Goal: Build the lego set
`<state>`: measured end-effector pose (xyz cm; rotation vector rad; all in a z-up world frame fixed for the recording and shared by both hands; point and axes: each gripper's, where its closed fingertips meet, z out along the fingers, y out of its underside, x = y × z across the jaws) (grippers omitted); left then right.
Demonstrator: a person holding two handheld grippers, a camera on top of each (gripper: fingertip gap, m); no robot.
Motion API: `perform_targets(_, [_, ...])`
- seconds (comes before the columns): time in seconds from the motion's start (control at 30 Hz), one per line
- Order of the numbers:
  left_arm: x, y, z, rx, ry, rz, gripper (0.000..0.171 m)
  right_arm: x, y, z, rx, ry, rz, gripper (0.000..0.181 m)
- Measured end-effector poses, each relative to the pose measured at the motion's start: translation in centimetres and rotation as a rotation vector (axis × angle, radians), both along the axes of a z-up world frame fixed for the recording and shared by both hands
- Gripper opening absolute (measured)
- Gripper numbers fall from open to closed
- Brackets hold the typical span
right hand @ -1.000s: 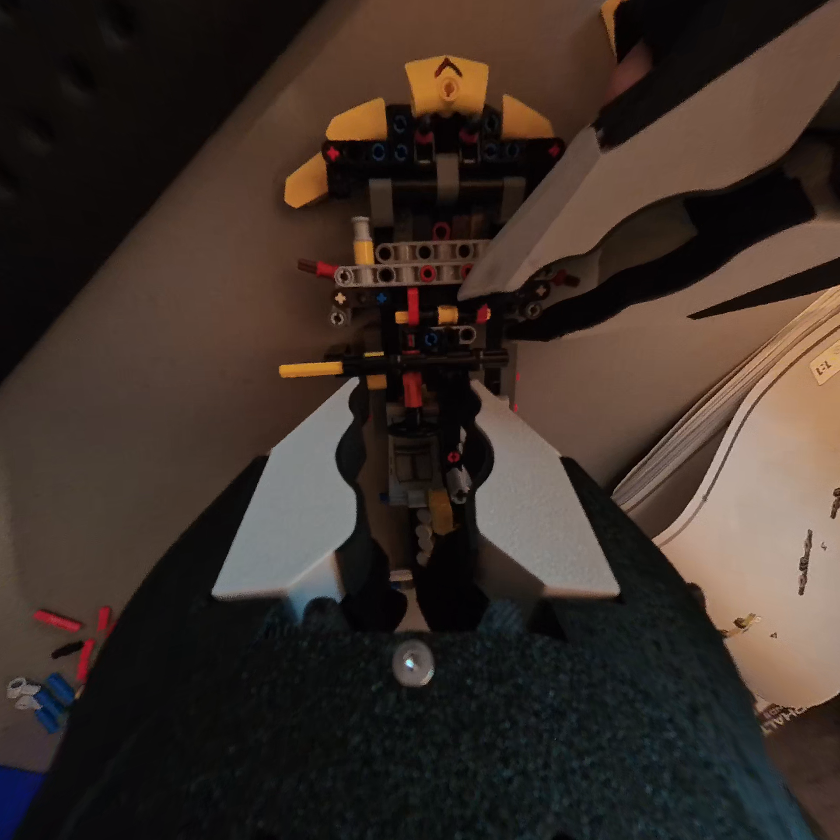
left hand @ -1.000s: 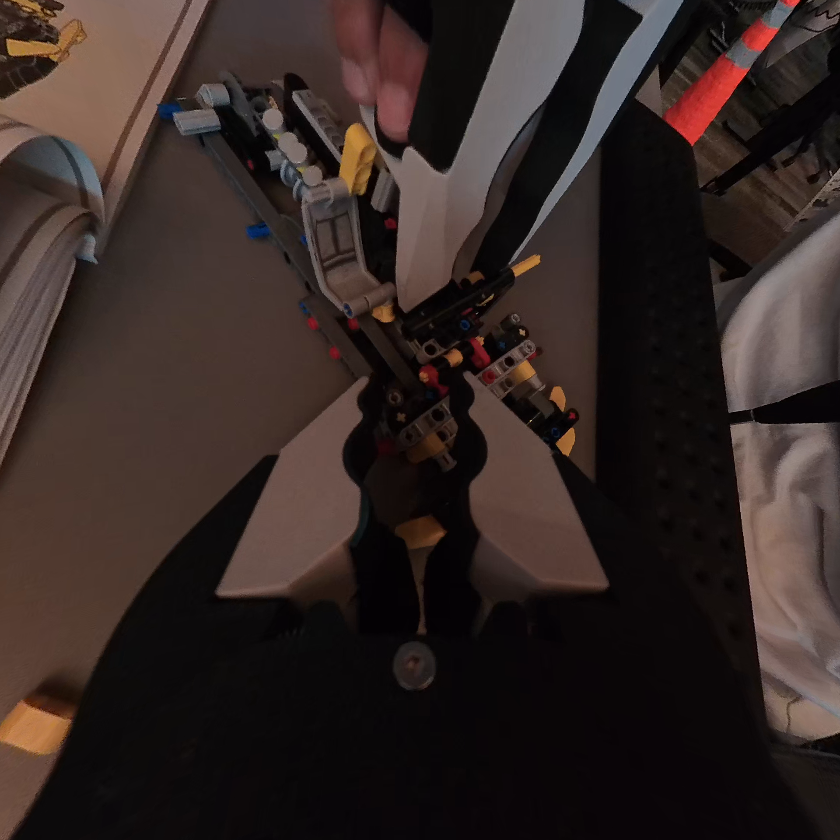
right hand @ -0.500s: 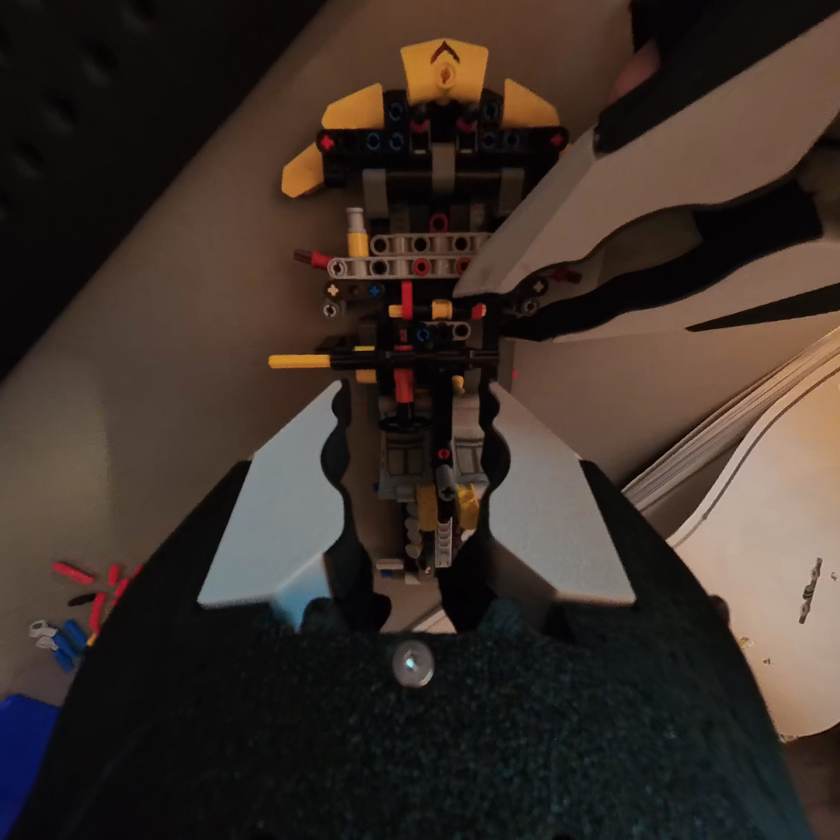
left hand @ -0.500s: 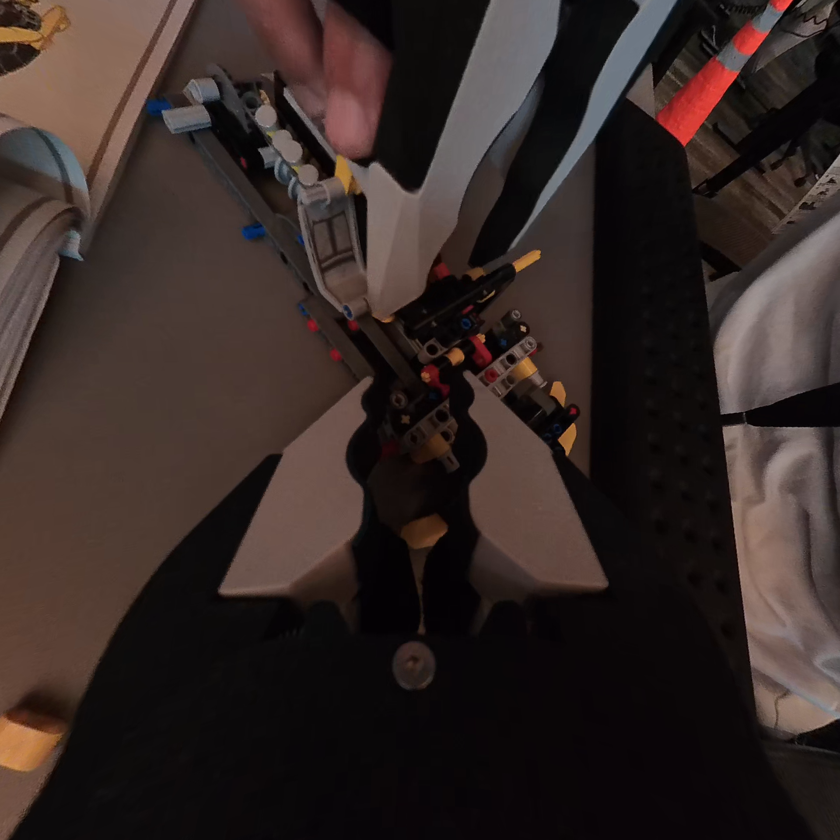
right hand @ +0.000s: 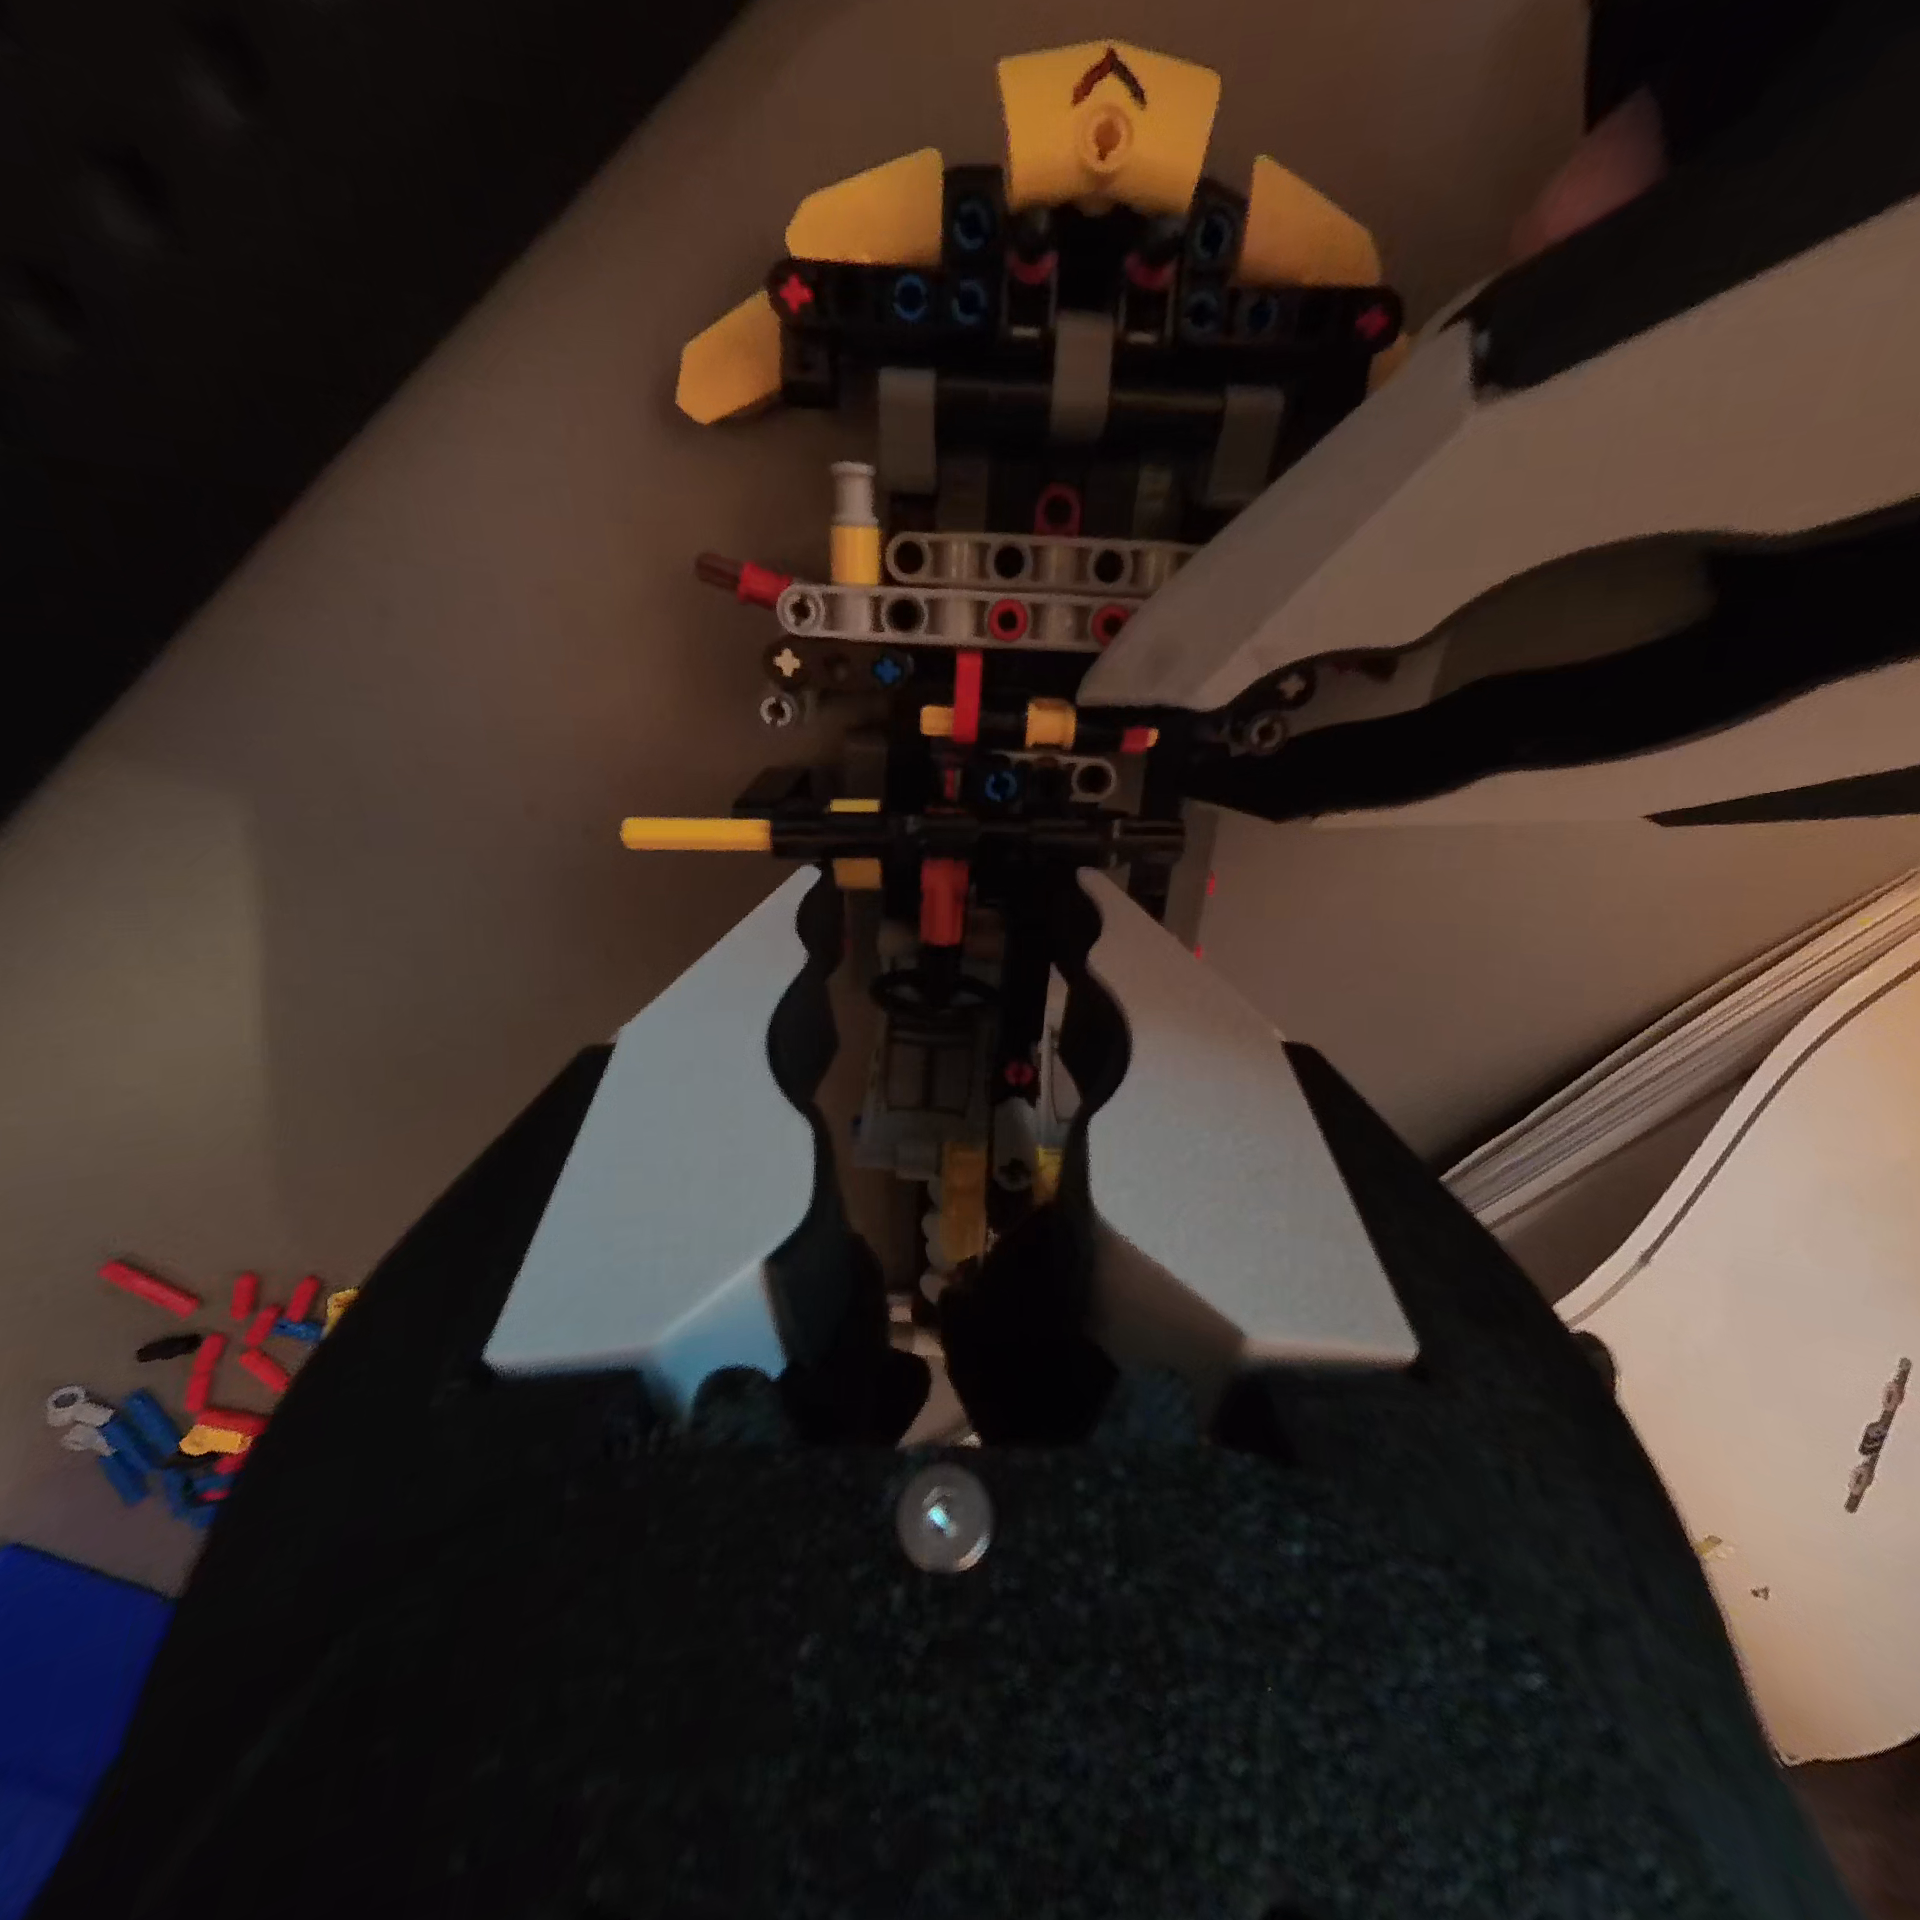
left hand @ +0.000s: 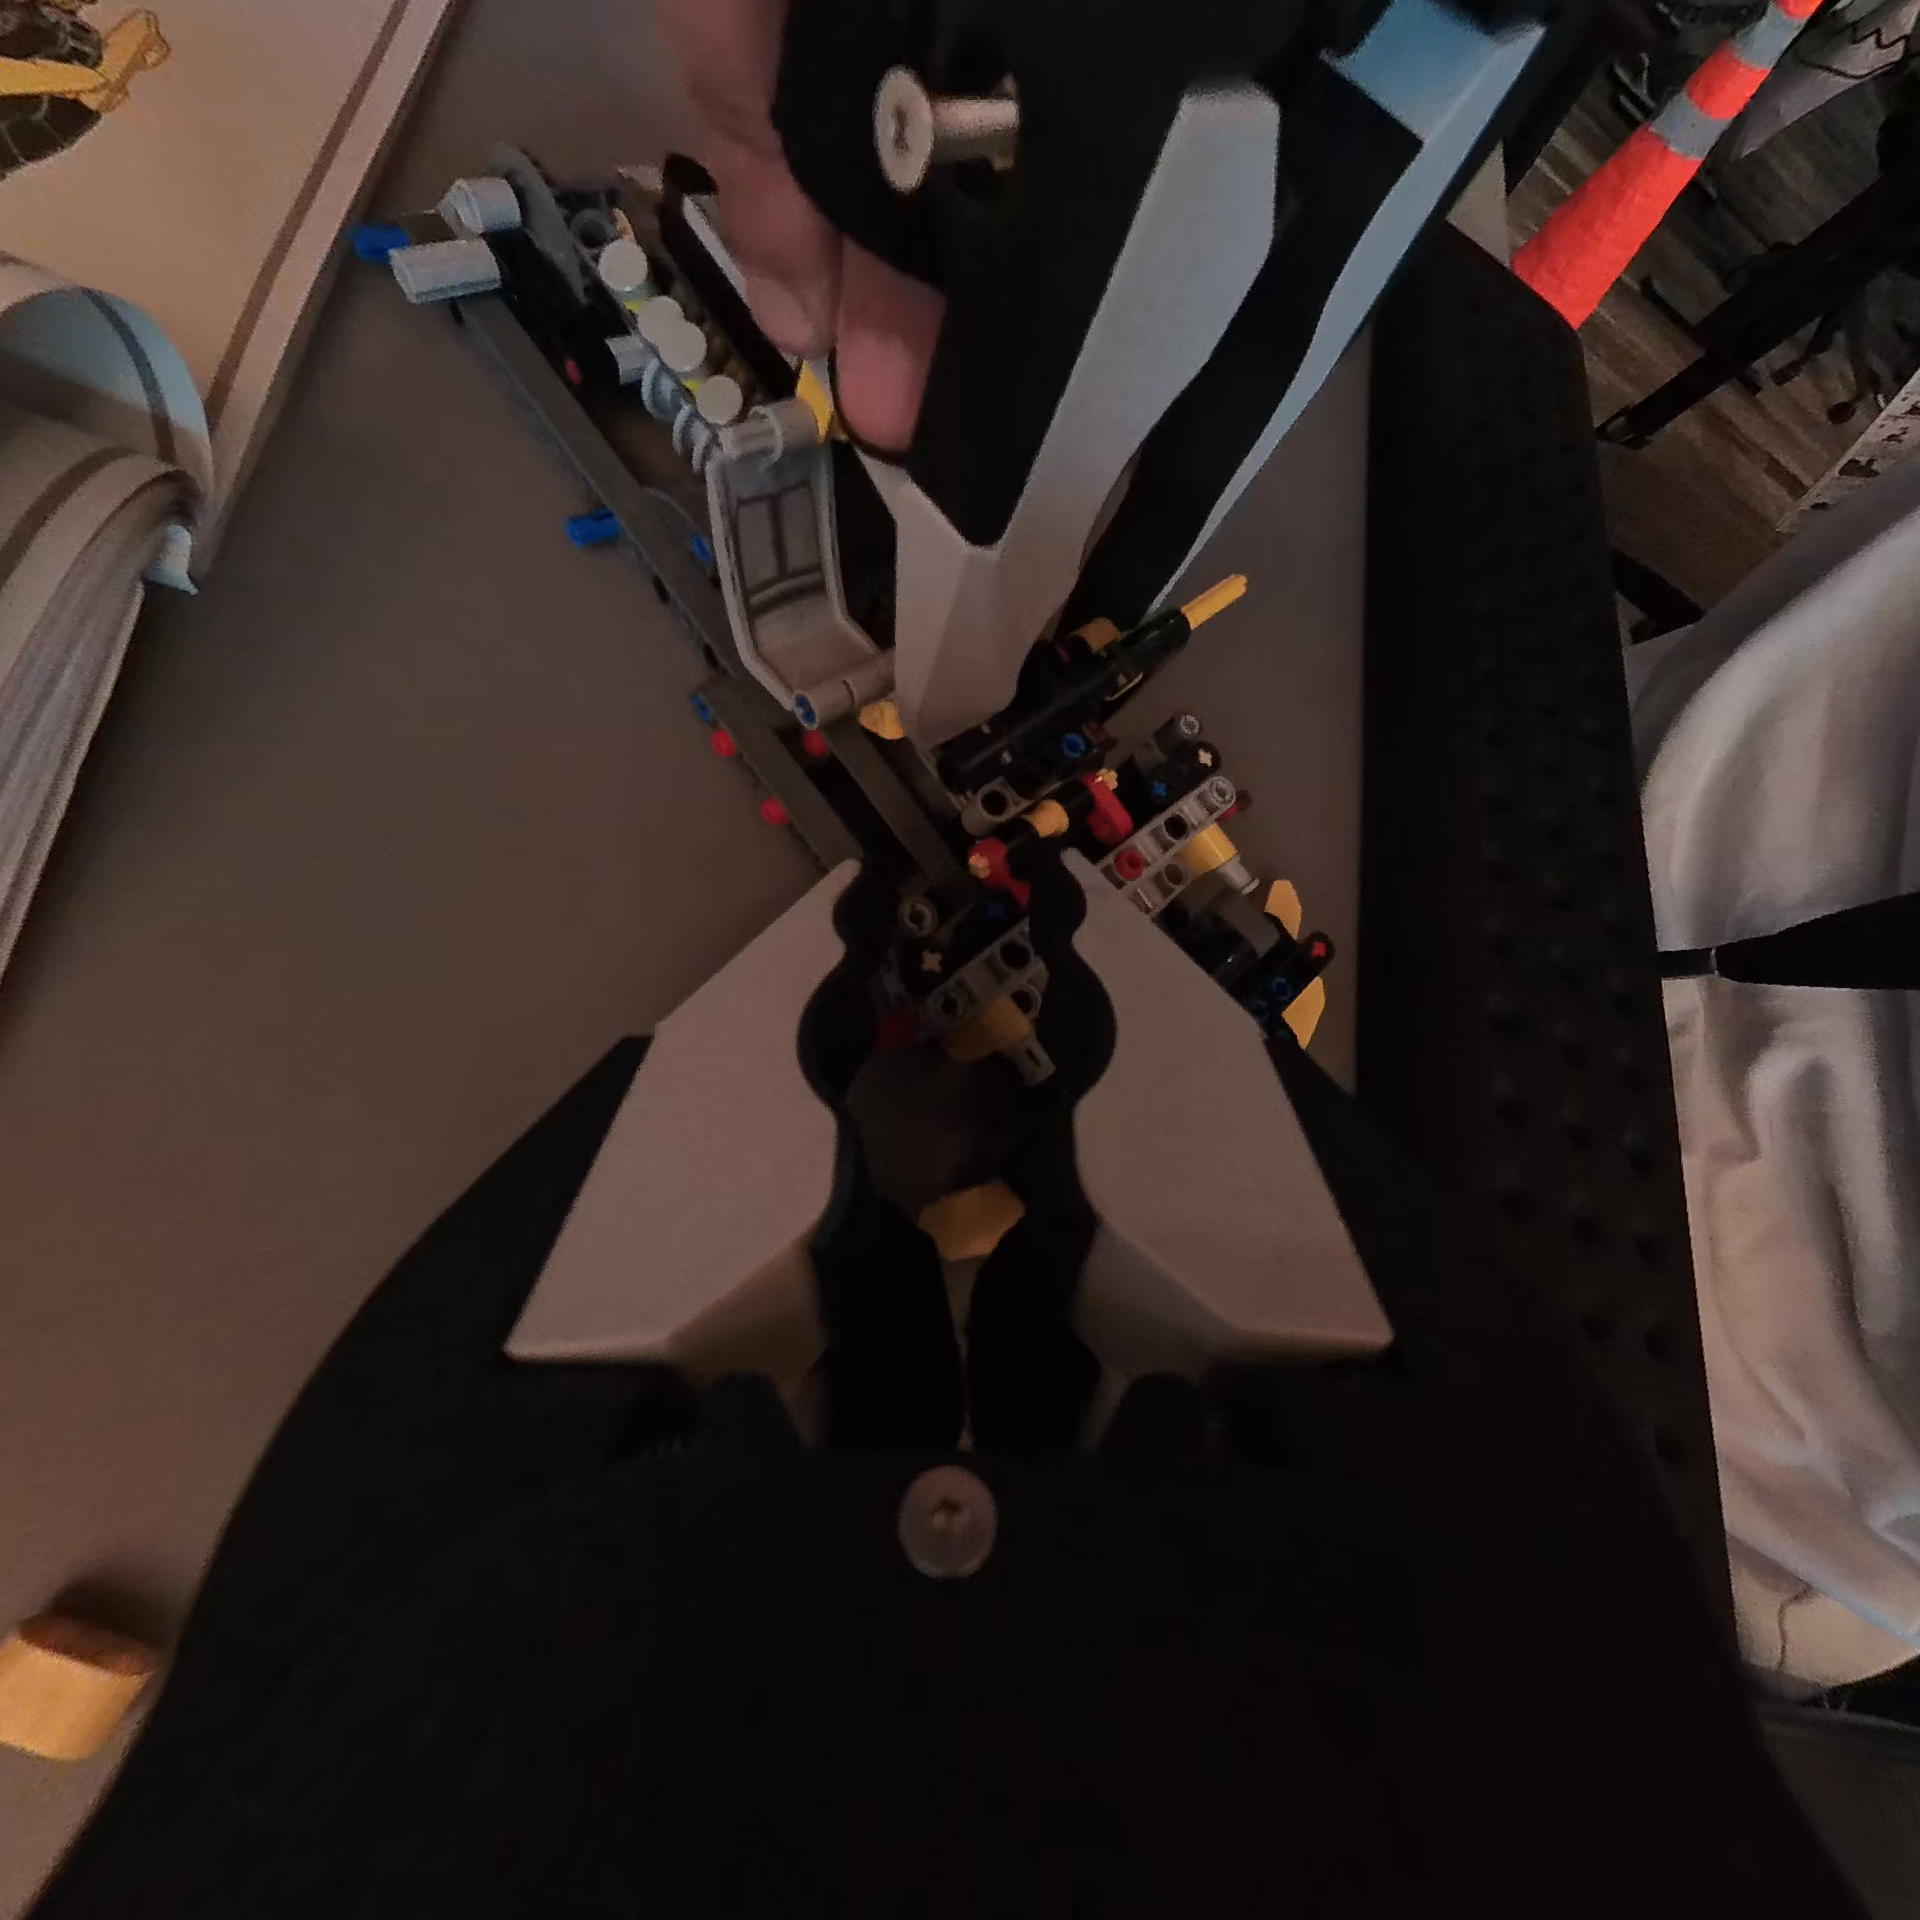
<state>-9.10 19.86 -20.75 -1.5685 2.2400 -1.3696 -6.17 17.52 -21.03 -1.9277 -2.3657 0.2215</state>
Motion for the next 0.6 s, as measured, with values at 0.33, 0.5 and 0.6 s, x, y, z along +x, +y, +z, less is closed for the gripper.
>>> perform_targets(0.33, [0.0,0.0,0.0,0.0,-0.002,0.0,0.024,0.0,0.4,0.3,0.053,0.0,-0.043,0.045])
perform_targets(0.5, [0.0,0.1,0.0,-0.014,0.006,0.002,0.023,0.5,1.6,4.8,0.236,0.108,-0.185,0.052])
perform_targets(0.6, [-0.1,0.0,0.2,-0.04,0.017,0.008,0.024,0.1,0.0,6.7,0.235,0.288,-0.468,0.051])
